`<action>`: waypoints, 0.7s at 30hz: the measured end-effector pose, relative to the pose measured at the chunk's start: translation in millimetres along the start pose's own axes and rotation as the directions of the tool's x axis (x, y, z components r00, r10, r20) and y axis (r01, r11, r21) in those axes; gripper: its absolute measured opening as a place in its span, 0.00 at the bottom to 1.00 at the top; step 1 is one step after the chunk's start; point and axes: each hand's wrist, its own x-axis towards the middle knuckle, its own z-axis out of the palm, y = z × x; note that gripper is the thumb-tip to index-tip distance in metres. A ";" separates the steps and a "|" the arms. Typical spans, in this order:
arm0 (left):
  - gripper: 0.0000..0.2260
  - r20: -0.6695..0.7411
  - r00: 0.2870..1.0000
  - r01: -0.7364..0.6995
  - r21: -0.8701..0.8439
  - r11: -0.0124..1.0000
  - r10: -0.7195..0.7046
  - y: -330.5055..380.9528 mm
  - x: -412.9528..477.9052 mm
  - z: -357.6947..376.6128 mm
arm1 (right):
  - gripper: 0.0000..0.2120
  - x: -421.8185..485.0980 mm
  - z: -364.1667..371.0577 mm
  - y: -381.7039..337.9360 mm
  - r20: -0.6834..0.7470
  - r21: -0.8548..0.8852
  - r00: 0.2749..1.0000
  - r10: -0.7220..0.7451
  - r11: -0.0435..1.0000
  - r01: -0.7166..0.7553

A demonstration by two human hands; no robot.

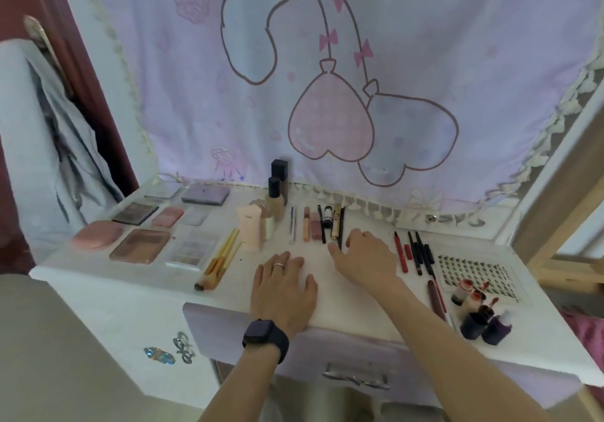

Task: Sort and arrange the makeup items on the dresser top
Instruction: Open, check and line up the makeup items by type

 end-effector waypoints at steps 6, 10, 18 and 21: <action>0.25 0.013 1.000 0.004 -0.026 1.000 -0.004 -0.4 1.4 -0.1 | 0.14 27.8 10.8 -11.1 0.037 -0.166 0.997 0.061 0.985 -0.054; 0.24 -0.004 1.000 0.007 -0.046 0.999 -0.007 -0.8 1.2 -0.7 | 0.12 28.6 5.8 -7.7 0.029 -0.166 0.996 0.083 0.983 -0.077; 0.23 0.036 0.997 0.078 -0.229 0.970 -0.071 -3.4 5.9 -10.5 | 0.12 -53.2 -5.5 16.2 0.058 0.446 0.998 -0.013 0.895 -0.015; 0.23 0.123 0.988 0.136 -0.383 0.914 -0.095 1.3 9.6 -23.3 | 0.10 -94.4 5.0 25.0 0.028 0.595 0.997 -0.078 0.802 0.046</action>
